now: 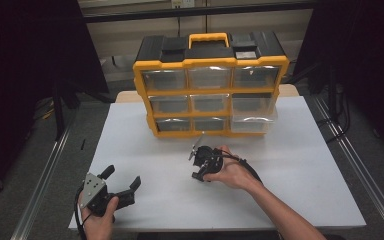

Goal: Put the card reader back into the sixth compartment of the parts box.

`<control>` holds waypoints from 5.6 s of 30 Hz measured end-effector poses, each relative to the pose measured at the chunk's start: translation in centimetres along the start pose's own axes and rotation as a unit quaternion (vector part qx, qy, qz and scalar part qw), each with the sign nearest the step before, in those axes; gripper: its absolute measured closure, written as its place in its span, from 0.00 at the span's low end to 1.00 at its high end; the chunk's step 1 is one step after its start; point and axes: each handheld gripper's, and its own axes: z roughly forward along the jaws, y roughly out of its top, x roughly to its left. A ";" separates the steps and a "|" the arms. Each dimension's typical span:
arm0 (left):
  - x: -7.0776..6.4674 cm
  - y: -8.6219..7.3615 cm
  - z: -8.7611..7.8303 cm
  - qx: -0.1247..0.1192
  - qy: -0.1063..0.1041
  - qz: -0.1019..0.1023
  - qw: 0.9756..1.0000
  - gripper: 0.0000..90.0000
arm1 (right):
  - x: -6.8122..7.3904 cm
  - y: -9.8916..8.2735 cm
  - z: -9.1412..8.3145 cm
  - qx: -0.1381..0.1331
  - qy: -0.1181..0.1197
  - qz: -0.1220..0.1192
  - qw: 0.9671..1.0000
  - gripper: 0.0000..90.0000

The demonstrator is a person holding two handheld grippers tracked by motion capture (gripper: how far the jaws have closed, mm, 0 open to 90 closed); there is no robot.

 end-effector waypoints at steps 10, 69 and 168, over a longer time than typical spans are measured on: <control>0.0 0.0 0.0 0.000 0.002 0.000 1.000 0.03 | -0.2 -1.0 -1.3 -0.045 -0.007 0.022 0.999 0.82; -0.1 -0.1 0.0 0.005 -0.002 -0.003 1.000 0.03 | 0.8 -3.2 -7.8 -0.251 -0.020 0.011 0.968 0.82; 0.0 0.1 -0.1 -0.005 -0.002 0.003 1.000 0.03 | -2.9 -3.3 -23.1 -0.296 -0.126 0.035 0.946 0.82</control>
